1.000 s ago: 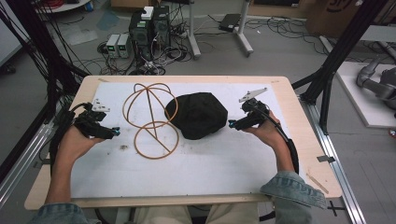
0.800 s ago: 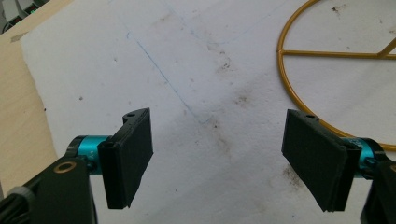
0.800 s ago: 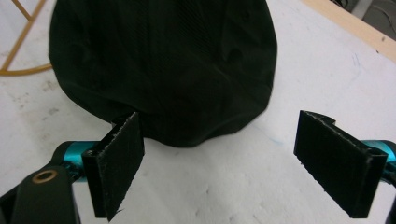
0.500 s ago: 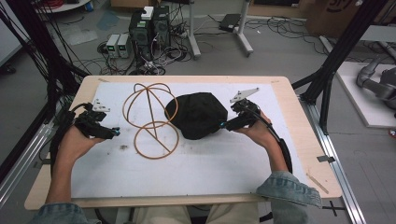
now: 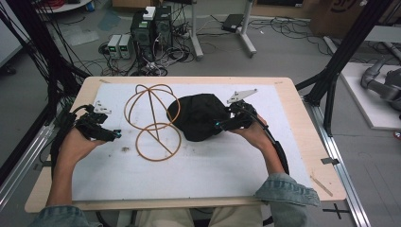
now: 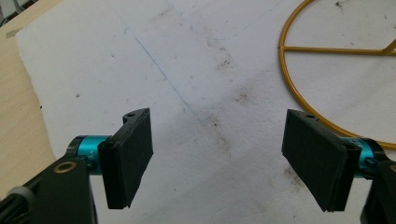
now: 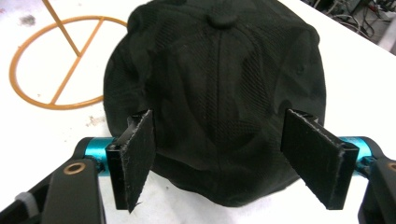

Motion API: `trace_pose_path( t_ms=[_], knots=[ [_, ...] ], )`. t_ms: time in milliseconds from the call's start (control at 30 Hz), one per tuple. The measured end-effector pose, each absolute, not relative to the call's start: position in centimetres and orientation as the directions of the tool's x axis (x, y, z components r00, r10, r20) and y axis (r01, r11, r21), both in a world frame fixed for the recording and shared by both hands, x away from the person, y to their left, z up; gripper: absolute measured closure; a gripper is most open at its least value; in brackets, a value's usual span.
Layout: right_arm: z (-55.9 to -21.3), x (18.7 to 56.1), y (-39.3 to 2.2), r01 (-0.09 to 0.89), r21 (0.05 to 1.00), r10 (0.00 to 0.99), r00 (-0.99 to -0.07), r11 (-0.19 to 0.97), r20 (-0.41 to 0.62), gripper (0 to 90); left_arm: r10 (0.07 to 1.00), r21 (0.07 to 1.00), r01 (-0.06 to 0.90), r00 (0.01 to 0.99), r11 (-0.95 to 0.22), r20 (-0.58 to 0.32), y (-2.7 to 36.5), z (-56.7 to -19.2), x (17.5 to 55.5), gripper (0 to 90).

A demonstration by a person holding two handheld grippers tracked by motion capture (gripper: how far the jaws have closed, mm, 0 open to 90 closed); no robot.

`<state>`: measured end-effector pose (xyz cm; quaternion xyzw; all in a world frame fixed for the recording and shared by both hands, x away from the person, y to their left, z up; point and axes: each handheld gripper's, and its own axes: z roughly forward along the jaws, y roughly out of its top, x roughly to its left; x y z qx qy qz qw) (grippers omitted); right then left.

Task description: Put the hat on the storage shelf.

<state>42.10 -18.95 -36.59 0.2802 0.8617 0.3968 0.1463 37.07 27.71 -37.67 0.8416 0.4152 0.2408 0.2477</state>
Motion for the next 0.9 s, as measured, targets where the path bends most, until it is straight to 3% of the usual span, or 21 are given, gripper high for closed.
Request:
trace_pose_path(
  t_ms=[900],
  knots=[
    [-37.4,42.4,-17.7,0.350,0.786,0.606,-0.795,0.510,-0.038,43.1,0.815,0.611,0.583,0.547,-0.536,0.193,27.6,-37.8,37.2,24.9]
  ],
)
